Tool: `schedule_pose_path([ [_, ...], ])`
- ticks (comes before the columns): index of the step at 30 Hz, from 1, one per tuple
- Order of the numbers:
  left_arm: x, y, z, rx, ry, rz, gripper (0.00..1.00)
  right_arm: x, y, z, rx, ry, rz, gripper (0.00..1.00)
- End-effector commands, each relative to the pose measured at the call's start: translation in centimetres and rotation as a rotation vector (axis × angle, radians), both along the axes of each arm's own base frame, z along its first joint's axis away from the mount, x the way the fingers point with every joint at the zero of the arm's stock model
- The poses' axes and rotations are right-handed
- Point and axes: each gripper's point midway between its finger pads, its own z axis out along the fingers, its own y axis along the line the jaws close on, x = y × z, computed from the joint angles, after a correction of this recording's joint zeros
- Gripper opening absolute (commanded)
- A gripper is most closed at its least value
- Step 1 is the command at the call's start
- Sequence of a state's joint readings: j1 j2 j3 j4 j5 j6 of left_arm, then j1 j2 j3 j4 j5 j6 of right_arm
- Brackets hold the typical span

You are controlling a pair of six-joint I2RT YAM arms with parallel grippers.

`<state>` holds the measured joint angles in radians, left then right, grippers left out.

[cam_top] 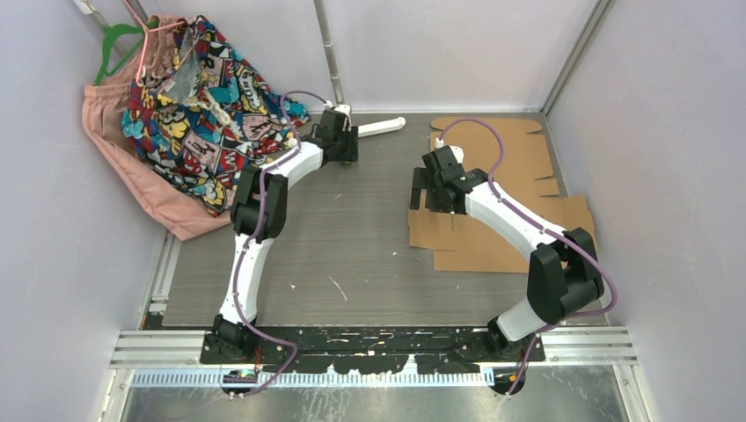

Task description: Fold the paper box

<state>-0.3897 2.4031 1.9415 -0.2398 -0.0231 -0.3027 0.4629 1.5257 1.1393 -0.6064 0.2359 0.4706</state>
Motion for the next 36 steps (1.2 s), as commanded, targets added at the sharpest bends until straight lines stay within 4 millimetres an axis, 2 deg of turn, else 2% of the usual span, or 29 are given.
schedule_pose_path([
  [1, 1.0, 0.0, 1.6, -0.007, -0.038, 0.002, 0.48, 1.1, 1.1, 1.6, 0.048, -0.051, 0.007, 0.97],
  [6, 0.3, 0.2, 1.4, 0.0, -0.011, 0.0, 0.24, 1.0, 1.2, 1.9, 0.054, -0.052, 0.008, 0.96],
  [12, -2.8, 2.6, 1.3, 0.045, 0.042, 0.067, 0.1, 0.7, 1.4, 2.3, 0.074, -0.054, 0.005, 0.96],
  [14, -4.3, 3.9, 1.9, 0.066, 0.049, 0.094, 0.1, 0.5, 1.4, 2.6, 0.076, -0.058, 0.005, 0.95],
  [15, -5.4, 4.6, 2.7, 0.069, 0.05, 0.105, 0.1, 0.3, 1.3, 2.7, 0.078, -0.059, 0.003, 0.95],
  [24, -15.1, 12.2, 4.9, 0.114, 0.087, 0.256, 0.1, -1.0, 1.9, 4.2, 0.095, -0.101, 0.006, 0.94],
  [32, -22.9, 18.7, 3.8, 0.13, 0.166, 0.378, 0.09, -2.4, 3.1, 4.6, 0.108, -0.118, 0.039, 0.94],
  [36, -26.5, 21.1, 3.3, 0.17, 0.202, 0.437, 0.18, -2.8, 3.3, 4.3, 0.108, -0.114, 0.062, 0.94],
])
